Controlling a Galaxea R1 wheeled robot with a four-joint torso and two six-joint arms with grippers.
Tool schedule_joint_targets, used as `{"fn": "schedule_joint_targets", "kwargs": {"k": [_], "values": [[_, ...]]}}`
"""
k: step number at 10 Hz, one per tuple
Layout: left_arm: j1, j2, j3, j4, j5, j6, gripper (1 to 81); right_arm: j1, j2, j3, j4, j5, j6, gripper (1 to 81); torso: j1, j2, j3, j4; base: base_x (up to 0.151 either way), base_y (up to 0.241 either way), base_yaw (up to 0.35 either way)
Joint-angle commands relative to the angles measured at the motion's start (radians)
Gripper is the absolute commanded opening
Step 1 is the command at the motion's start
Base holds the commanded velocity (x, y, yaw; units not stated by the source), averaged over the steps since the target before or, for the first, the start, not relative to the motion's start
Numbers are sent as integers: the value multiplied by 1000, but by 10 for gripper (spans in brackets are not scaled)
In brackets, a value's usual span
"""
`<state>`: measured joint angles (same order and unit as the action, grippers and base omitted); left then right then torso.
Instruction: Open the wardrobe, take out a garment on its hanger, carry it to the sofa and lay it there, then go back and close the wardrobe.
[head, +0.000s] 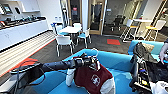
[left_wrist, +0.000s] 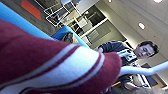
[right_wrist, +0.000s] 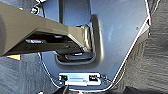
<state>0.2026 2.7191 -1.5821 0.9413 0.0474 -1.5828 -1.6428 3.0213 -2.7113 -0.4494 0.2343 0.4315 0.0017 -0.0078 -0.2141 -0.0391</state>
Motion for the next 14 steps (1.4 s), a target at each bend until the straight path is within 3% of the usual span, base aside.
{"fn": "schedule_joint_targets", "kwargs": {"k": [1, 3, 10, 12, 14], "values": [[-229, 67, -50, -4, 9, 6, 10, 5, -2, -1, 1, -56, 0, 811, 0, 0, 0, 0, 0, 0, 0], [-229, 100, -111, -4, 95, 4, 10, 7, -2, 1, 0, -56, 0, 811, 0, 0, 0, 0, 0, 0, 0], [-245, 186, -403, 10, 180, 1, 10, 2, -2, -2, 3, -56, 0, 811, 0, 0, 0, 0, 0, 0, 0], [-245, 186, -461, 22, 291, 6, 10, 4, 0, 1, -2, -56, 0, 811, 0, 0, 0, 0, 0, 0, 0], [-257, 221, -599, 30, 333, 0, 10, 2, 0, 1, -5, -56, 0, 811, 0, 0, 0, 0, 0, 0, 0]]}}
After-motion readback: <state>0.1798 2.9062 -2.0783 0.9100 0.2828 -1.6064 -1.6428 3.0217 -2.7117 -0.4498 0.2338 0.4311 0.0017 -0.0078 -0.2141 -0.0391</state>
